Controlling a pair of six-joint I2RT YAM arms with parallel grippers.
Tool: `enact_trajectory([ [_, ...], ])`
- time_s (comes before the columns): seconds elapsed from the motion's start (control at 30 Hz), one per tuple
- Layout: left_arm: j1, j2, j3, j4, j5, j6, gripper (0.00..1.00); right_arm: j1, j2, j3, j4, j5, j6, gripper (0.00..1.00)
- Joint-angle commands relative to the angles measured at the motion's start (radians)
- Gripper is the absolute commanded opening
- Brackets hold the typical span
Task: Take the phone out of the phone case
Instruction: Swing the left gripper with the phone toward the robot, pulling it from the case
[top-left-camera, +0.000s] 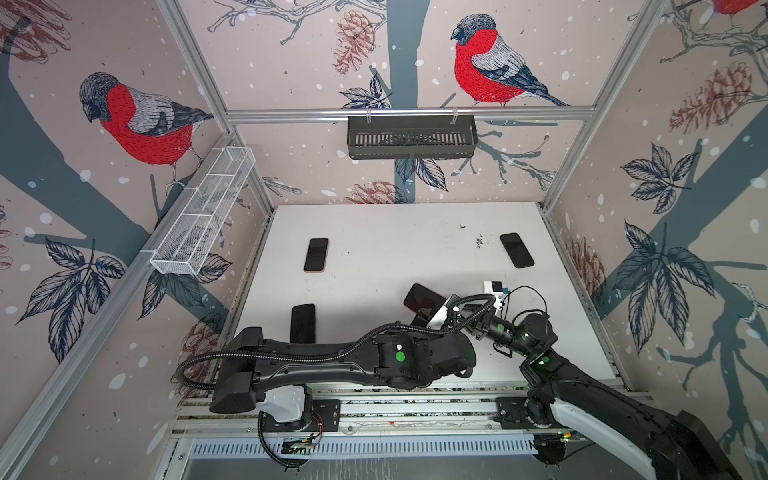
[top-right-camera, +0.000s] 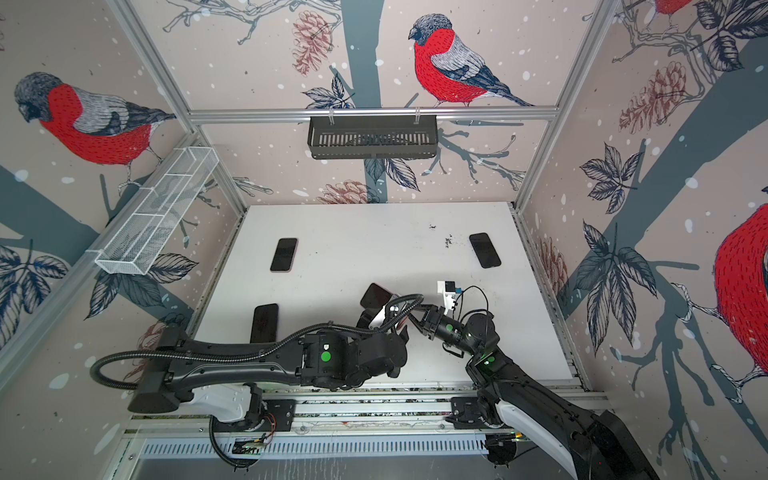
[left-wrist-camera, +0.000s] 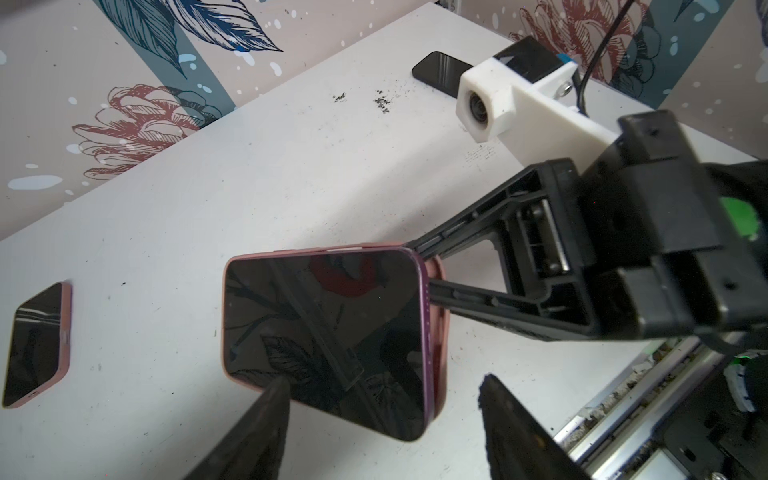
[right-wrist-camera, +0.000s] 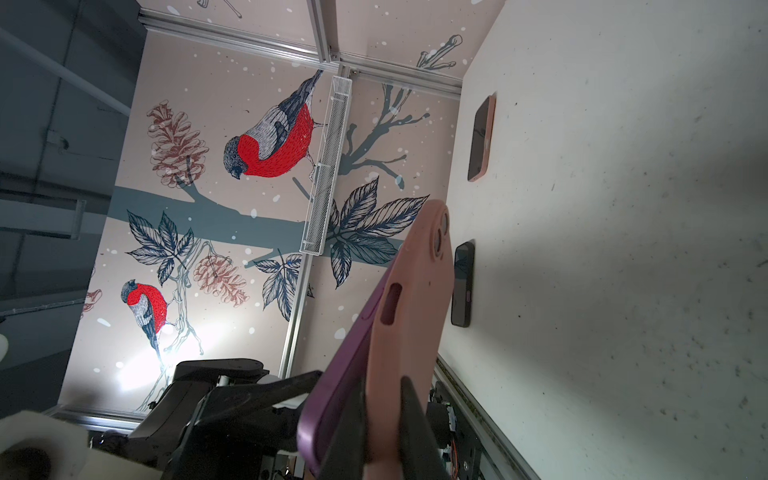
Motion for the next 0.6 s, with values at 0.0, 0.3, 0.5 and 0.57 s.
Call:
enact_trajectory([
  [0.0, 0.0, 0.021, 0.012, -0.068, -0.08, -0.039, 0.71, 0.002, -0.009, -0.002, 0.065, 0.008, -0.005, 0.04],
  [0.3, 0.005, 0.083, 0.033, -0.134, -0.17, -0.099, 0.65, 0.013, -0.011, -0.011, 0.063, 0.018, -0.008, 0.05],
  [0.5, 0.006, 0.179, 0.107, -0.219, -0.215, -0.128, 0.57, 0.026, -0.003, -0.015, 0.067, 0.027, -0.013, 0.05],
  [0.57, 0.005, 0.212, 0.127, -0.233, -0.217, -0.12, 0.54, 0.031, -0.004, -0.017, 0.068, 0.031, -0.013, 0.05],
])
